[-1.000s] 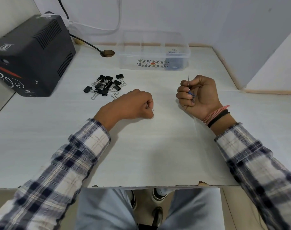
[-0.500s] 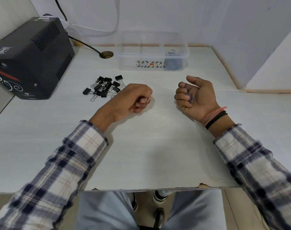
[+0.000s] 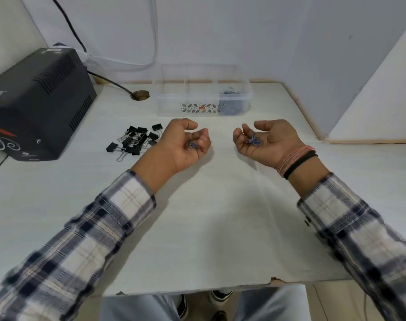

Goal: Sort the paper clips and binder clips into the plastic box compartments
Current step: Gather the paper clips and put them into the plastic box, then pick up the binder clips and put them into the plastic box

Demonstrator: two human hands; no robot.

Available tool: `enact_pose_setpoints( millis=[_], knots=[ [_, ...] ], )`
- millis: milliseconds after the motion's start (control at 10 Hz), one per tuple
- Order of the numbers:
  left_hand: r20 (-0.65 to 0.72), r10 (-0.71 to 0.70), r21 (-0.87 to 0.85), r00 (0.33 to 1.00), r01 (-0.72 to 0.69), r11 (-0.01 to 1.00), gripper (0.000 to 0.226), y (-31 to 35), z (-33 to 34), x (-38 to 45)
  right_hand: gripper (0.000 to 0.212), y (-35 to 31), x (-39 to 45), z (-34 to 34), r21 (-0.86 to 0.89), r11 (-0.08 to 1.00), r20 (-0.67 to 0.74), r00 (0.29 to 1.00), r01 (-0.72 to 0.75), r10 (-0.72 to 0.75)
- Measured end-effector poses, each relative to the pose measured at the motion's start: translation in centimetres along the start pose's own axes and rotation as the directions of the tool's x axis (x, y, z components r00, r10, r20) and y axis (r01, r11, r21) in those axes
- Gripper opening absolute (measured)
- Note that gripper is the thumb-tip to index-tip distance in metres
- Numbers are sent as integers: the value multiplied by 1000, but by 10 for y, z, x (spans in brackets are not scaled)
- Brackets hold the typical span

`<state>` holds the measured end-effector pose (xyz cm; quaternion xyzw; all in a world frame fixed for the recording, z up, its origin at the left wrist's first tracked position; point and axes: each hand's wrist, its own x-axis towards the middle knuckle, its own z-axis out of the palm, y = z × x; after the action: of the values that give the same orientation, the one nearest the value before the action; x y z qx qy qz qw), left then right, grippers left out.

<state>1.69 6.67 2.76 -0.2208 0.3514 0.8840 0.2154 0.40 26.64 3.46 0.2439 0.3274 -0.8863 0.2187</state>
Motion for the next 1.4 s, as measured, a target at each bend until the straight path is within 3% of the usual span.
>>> enact_pose_setpoints(
  millis=[200, 300, 400, 500, 600, 700, 800, 900, 1000, 1100, 1200, 1400],
  knots=[
    [-5, 118, 168, 993, -115, 979, 32, 60, 84, 36, 34, -66, 16, 61, -107, 980, -3, 985, 170, -172],
    [-61, 219, 186, 974, -204, 961, 39, 85, 123, 52, 40, -97, 41, 89, -163, 959, -50, 969, 231, -242],
    [-146, 300, 327, 943, -240, 914, 48, 95, 140, 73, 53, -119, 66, 107, -213, 945, -48, 963, 248, -264],
    [-136, 544, 605, 828, -366, 708, 69, 91, 142, 86, 69, -131, 87, 113, -252, 945, -1, 977, 207, -214],
    [-51, 520, 734, 853, -321, 599, 74, 89, 139, 94, 84, -141, 101, 111, -244, 955, 71, 986, 166, -153],
    [-131, 406, 679, 904, -217, 702, 71, 107, 137, 117, 86, -148, 97, 106, -268, 952, 144, 983, 148, -112],
    [-49, 226, 445, 973, -182, 877, 53, 109, 143, 112, 75, -145, 83, 100, -355, 912, 168, 974, 204, -152],
    [23, 276, 558, 961, -241, 794, 71, 110, 136, 95, 46, -133, 66, 93, -540, 788, 101, 952, 296, -288],
    [61, 402, 613, 913, -353, 707, 48, 105, 115, 79, 28, -115, 54, 80, -723, 580, 92, 884, 375, -458],
    [86, 545, 701, 834, -439, 561, 30, 99, 81, 59, 20, -90, 46, 65, -862, 241, 244, 782, 445, -573],
    [53, 634, 756, 772, -445, 479, 22, 95, 44, 32, 19, -52, 34, 55, -858, 3, 432, 724, 514, -538],
    [-1, 738, 869, 674, -364, 334, 15, 95, -40, -21, 21, 31, 28, 49, -847, -135, 532, 815, 515, -231]
  ],
)
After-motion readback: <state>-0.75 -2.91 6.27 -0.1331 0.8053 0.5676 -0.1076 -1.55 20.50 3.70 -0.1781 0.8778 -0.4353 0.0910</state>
